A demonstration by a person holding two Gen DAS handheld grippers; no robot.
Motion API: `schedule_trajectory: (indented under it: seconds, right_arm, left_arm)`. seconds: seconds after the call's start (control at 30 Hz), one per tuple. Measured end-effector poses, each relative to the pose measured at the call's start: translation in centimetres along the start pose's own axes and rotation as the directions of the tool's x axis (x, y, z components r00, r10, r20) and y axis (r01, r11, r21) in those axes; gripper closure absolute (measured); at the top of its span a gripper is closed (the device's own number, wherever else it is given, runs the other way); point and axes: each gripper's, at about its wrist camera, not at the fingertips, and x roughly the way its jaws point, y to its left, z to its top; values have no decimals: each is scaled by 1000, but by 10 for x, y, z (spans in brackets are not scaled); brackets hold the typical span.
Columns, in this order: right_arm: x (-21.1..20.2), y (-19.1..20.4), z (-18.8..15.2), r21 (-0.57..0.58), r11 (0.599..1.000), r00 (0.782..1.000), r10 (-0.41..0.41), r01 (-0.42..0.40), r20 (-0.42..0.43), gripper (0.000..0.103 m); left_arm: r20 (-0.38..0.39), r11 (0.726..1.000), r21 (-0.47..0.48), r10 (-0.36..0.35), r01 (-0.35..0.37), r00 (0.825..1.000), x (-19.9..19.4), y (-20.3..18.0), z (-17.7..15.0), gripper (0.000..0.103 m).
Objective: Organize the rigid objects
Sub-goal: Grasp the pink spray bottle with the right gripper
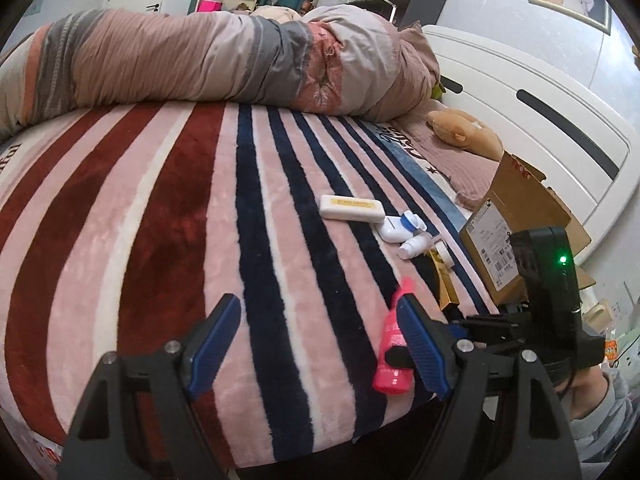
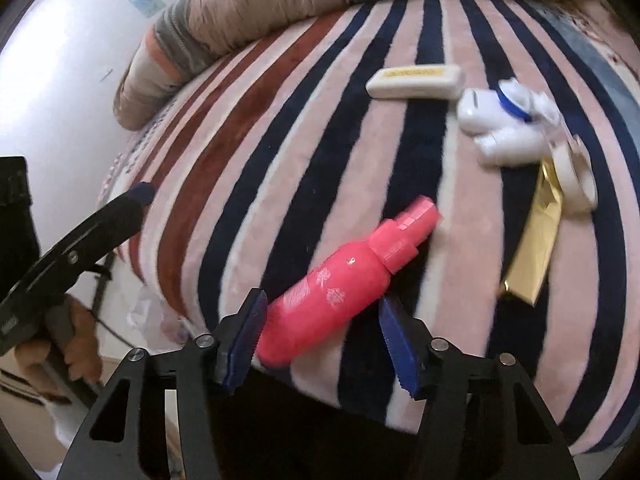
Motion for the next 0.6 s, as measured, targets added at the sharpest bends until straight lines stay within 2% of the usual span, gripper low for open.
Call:
schedule_trajectory:
  seconds: [0.03,0.07,0.23,0.37,0.43,0.5,0.6]
  right_arm:
    - [2,3,1,-12,1000,1000,-5,5,3,64]
    - [6,7,4,-31,1000,1000,-6,6,-2,69]
    - [19,31,15,-200,976,996,-86,84,-2,73]
    - [26,29,25,-212,975,996,-82,71,-45,72]
    - [31,33,25,-247,965,993,-109,93,-52,72]
    - [30,37,19,-278,954,990,-131,111,-54,72]
    - [21,38,17,-293,950,992,-123,108,-30,75]
  left_arm:
    - [0,1000,-5,0,0,1000,0,2,0,26]
    - [0,1000,-9,-2,2,1000,0,3,0,26]
    - [-15,1000,-29,-3,3,1000,5,11,-2,26]
    - [-30,999,-41,3,-4,1000,10,15,-1,26]
    - [-39,999,-47,0,-2,999,13,16,-1,26]
    - [-47,998,-56,-10,7,999,18,18,-1,26]
    - [-56,997,-71,-30,26,998,22,18,-2,26]
